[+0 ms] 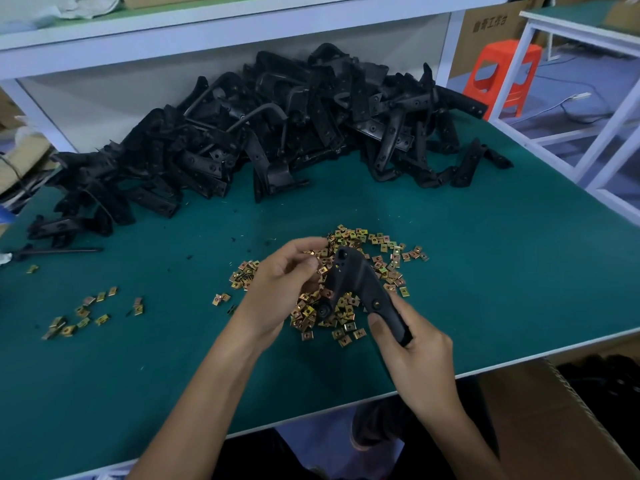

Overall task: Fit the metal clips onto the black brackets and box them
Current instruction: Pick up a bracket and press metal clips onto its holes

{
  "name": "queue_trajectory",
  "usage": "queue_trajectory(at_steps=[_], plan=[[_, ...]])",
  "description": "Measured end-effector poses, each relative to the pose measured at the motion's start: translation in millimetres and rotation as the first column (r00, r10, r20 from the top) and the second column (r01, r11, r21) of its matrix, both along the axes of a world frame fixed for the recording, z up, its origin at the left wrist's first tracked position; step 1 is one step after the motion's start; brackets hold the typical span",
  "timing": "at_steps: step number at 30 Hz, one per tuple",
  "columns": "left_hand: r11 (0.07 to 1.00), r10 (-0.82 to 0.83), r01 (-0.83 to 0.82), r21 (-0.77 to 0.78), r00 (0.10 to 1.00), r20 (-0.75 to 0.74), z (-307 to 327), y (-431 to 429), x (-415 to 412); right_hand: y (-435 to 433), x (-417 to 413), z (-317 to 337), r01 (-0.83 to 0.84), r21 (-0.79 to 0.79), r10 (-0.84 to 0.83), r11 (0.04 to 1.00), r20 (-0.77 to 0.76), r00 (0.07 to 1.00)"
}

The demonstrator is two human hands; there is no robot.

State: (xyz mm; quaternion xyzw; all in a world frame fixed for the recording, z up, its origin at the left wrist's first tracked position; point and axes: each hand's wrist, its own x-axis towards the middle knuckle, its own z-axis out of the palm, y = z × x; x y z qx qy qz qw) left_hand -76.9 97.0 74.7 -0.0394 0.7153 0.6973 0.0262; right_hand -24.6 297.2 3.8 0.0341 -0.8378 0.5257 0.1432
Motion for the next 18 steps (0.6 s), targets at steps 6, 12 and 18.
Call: queue_trajectory(at_steps=[6, 12, 18], plan=[[0.999, -0.014, 0.014, 0.037, 1.000, -0.014, 3.1, 2.3, -1.1, -0.4, 0.5, 1.1, 0.000, 0.002, 0.000, 1.000, 0.001, 1.000], [0.999, -0.043, 0.044, 0.007, 0.999, -0.010, 4.5, 2.3, -2.9, -0.2, 0.8, 1.8, -0.017, 0.011, 0.017, 1.000, -0.003, 1.000], [0.985, -0.147, 0.149, -0.089, 0.989, 0.025, 14.3, -9.0, -10.7, 1.9, -0.5, 3.1, -0.060, 0.039, 0.060, 0.997, 0.015, 0.998]])
